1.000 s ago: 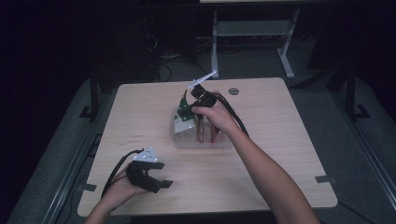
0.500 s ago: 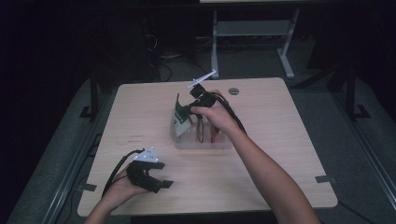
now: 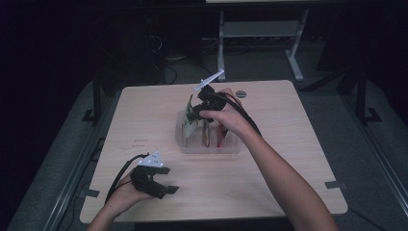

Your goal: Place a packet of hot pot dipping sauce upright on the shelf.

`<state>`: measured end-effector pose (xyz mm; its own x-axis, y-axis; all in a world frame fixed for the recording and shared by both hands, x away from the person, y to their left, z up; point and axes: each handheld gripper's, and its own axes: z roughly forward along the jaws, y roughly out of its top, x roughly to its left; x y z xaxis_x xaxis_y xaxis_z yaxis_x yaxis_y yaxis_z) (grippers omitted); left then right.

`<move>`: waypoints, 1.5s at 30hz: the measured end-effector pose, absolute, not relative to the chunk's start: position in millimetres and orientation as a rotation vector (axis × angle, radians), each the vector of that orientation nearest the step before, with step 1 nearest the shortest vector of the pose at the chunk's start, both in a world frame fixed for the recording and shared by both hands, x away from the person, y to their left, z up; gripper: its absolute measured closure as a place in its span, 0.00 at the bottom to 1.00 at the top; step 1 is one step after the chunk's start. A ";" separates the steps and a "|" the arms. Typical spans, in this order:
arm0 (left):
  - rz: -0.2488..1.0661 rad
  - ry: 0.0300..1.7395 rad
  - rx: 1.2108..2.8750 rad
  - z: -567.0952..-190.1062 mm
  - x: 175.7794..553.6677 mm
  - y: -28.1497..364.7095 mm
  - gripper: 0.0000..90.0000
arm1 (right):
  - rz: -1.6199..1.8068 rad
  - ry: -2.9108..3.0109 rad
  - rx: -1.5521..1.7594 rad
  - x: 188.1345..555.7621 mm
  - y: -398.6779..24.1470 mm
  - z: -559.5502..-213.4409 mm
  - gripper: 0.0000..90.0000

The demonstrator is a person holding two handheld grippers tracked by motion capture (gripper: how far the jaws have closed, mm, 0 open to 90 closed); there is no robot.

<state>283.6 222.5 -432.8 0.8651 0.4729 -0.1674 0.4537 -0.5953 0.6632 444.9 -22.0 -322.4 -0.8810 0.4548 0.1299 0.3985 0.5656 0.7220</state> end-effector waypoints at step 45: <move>0.025 0.635 2.290 -429.8 279.8 214.1 0.22 | 1.423 2.618 0.728 357.5 -111.5 -333.4 0.46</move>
<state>279.8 214.1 -429.8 0.8770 0.4504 -0.1672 0.4355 -0.5985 0.6724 357.5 -111.5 -333.4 -0.8848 0.4389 0.1567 0.3702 0.4575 0.8085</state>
